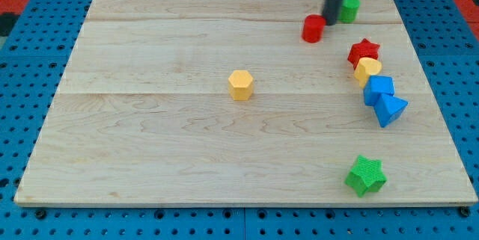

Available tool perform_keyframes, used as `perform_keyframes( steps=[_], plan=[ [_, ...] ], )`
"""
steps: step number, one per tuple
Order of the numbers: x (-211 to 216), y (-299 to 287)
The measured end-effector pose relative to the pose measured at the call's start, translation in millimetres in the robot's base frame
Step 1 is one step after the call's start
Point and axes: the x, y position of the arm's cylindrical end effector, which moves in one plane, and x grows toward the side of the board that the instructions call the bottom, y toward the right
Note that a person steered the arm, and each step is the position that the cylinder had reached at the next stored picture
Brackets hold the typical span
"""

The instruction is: Slightly push the yellow hexagon to the left

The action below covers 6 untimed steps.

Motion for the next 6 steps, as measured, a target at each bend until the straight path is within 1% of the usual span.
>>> perform_keyframes(
  steps=[1,2,3,4,5,6],
  plan=[
    [67,-45],
    [107,-48],
    [126,0],
    [184,-29],
    [203,-91],
    [149,-91]
  ],
)
